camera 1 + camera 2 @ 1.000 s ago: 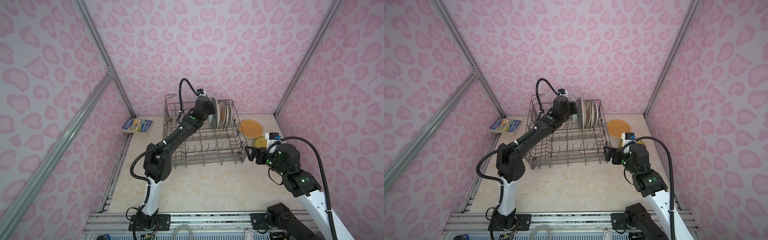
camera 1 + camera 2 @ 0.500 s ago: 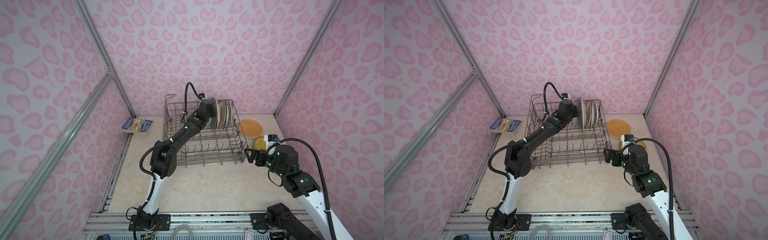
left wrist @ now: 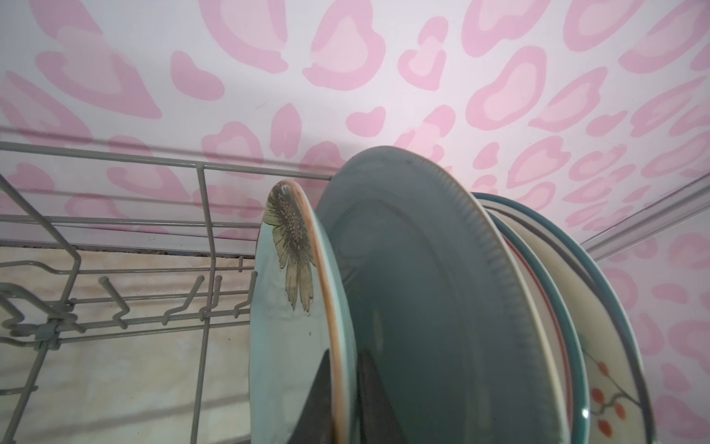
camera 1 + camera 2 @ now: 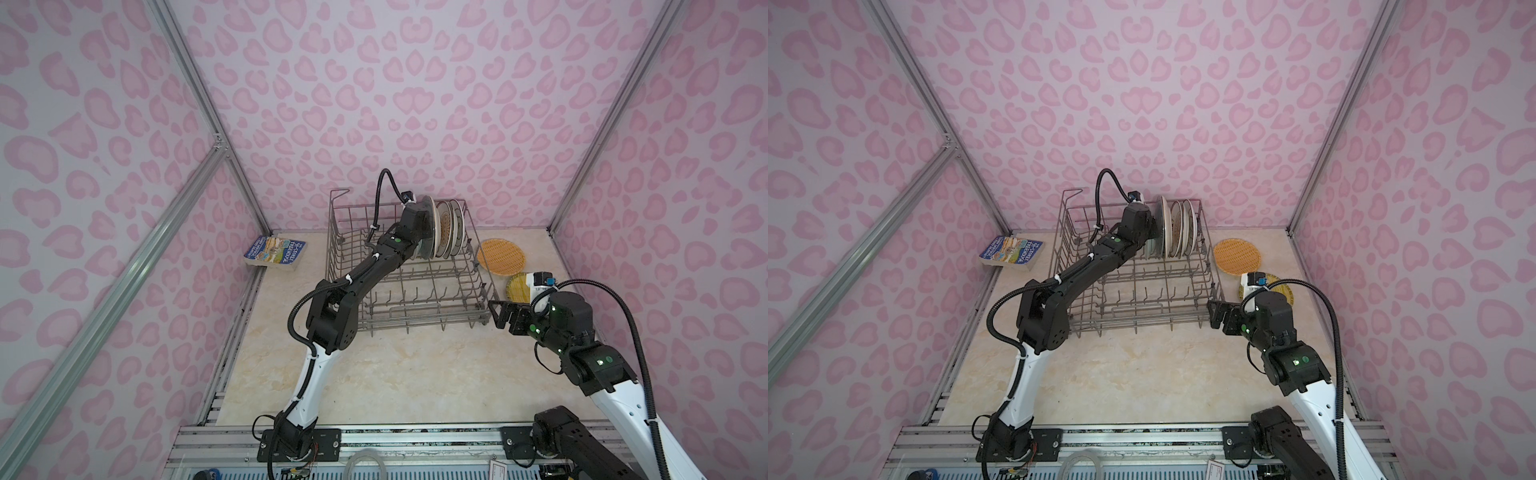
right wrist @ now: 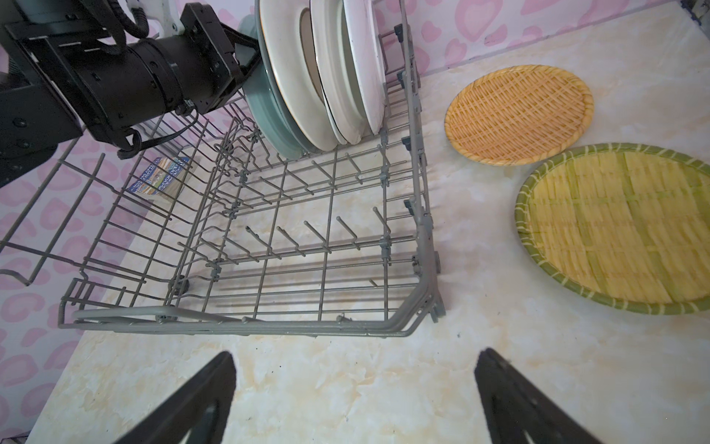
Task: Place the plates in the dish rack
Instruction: 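Lower the sunflower plate into the rack slot with the left gripper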
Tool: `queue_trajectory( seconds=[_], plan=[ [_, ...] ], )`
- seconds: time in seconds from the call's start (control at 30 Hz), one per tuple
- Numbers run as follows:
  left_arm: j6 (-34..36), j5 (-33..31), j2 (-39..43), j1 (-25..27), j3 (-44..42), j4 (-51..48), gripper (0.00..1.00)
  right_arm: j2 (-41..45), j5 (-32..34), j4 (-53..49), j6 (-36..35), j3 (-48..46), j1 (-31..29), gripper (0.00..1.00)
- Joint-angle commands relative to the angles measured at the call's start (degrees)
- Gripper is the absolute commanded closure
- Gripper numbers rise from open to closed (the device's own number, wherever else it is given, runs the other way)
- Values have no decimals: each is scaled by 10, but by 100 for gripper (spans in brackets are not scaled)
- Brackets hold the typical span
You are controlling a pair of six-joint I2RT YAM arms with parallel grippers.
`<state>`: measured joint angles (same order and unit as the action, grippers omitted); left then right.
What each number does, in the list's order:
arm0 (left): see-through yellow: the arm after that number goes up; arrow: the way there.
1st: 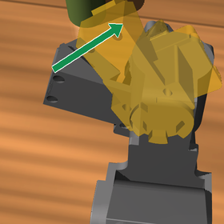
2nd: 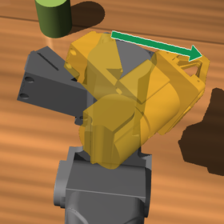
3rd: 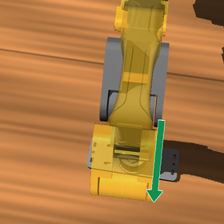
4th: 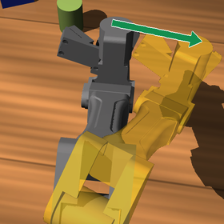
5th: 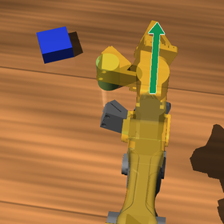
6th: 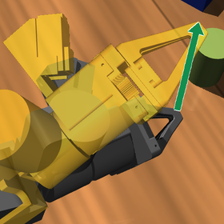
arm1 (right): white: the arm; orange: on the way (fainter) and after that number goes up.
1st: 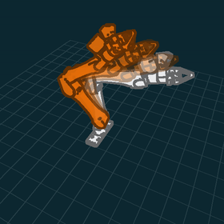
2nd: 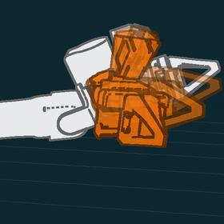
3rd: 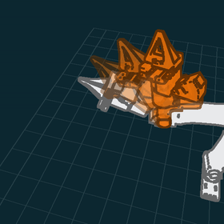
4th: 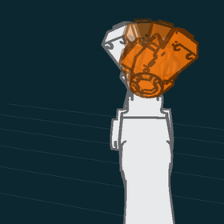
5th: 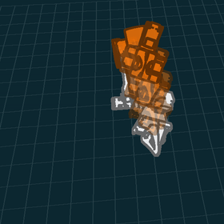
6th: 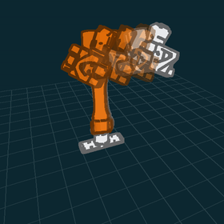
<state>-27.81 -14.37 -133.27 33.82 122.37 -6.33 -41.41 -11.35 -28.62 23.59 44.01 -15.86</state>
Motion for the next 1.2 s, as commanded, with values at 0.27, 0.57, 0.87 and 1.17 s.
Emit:
queue_trajectory(
  seconds=[0.27,0.57,0.87,1.17],
  plan=[
    [-7,20,11,1,10,37,70,17,14,-7,13,1,1,3],
    [-28,16,72,-2,-16,23,68,27,27,-23,30,10,1,3],
    [-39,47,148,-10,-49,31,66,37,24,-35,58,19,2,3],
    [-43,120,178,-20,-51,28,54,77,22,-42,98,2,2,3]
  ],
)
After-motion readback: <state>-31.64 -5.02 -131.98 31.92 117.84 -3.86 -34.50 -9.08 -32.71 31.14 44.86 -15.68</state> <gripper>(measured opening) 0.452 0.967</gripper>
